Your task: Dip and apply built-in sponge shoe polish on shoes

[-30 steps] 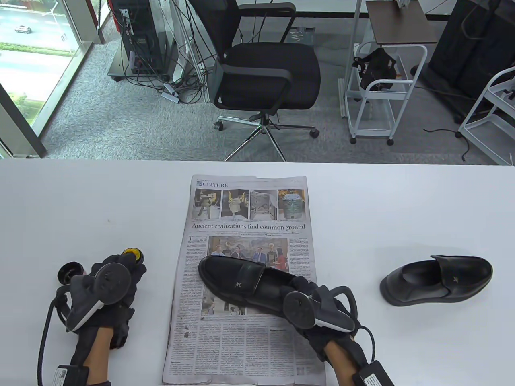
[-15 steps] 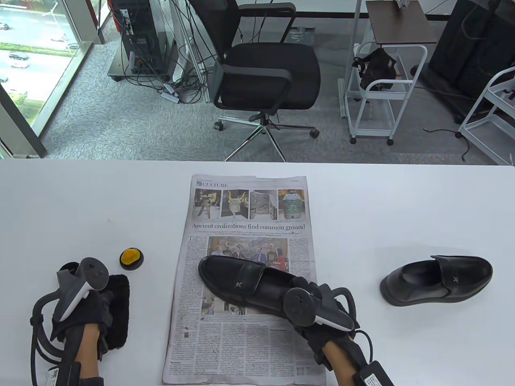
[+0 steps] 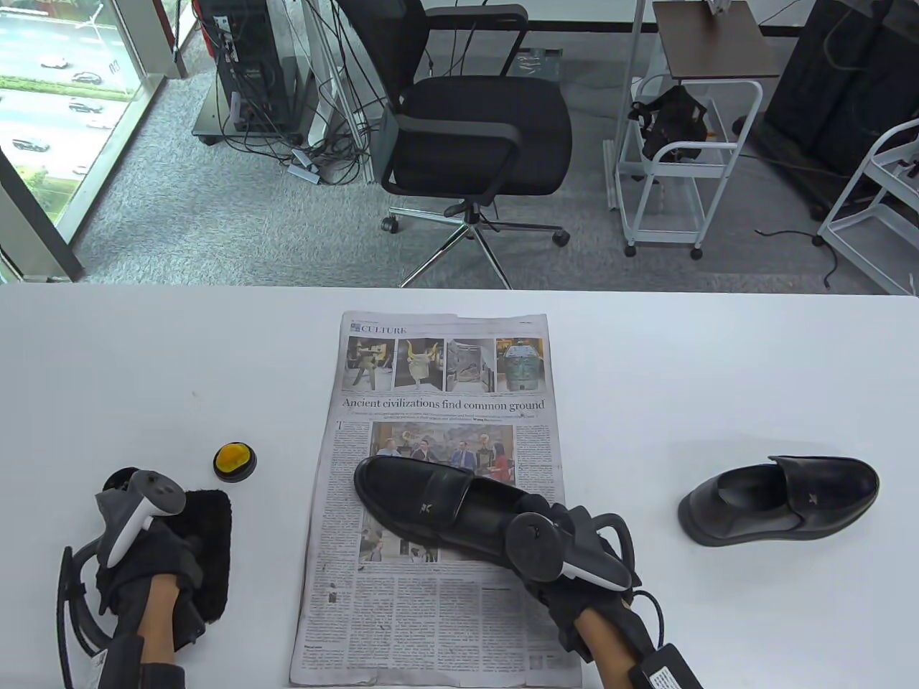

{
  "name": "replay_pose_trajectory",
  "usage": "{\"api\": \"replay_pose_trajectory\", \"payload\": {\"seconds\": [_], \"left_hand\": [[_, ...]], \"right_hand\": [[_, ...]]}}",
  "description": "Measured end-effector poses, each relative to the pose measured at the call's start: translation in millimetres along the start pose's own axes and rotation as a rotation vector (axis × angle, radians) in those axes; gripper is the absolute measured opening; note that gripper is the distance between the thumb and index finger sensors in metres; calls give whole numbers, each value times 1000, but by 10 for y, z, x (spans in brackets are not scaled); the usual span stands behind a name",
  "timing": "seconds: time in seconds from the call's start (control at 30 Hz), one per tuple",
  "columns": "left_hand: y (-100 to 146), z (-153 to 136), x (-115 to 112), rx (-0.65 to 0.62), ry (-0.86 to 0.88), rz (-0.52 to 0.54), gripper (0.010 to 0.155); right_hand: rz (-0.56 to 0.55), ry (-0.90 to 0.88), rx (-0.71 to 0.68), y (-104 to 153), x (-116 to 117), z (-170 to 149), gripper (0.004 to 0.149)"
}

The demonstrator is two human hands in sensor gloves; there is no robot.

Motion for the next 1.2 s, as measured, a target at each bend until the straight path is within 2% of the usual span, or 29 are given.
{"api": "replay_pose_trajectory", "payload": {"seconds": [0.13,0.3,0.47,0.53,0.63,0.67,0.73,0.83,0.87,1.03,1.13,1.2], "left_hand": [[72,77,55,-21,-27,55,49],[282,196,235,-64,-79,81,49],[664,430,490,-192,-59,238,50],[803,547,554,-256,-47,298,55],[1077,816,677,-467,-11,451,72],[1162,885,685,-505,30,441,75],[1317,1055,707,-615,82,477,72],[1474,1348,736,-733,96,571,51],[1503,1413,738,-749,109,594,49],[1718,1883,599,-1014,169,656,45],[1883,2089,339,-1112,131,770,45],[2008,2204,114,-1159,39,867,45]], "right_hand": [[-2,-10,-3,1,3,-6,38],[1,-13,-4,-1,5,-12,38],[4,-13,0,-2,5,-15,39],[6,-15,1,-2,5,-17,39],[10,-10,4,-4,6,-14,39],[11,-8,5,-6,8,-13,39],[12,-8,5,-7,8,-15,39],[12,-12,5,-7,11,-15,39],[12,-12,5,-7,12,-15,39],[11,-16,4,-8,15,-17,39],[11,-20,3,-10,17,-19,39],[12,-20,3,-12,18,-19,39]]}}
Point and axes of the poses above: the tracker on the back of each hand, its own z axis roughly to the thumb side, its own y axis roughly from the fingertips to the wrist, x = y × z, the point moved 4 cm from there along -y, roughly from the wrist to the fingertips, and after that the axes turned 2 degrees about z, right-handed, at the moved point
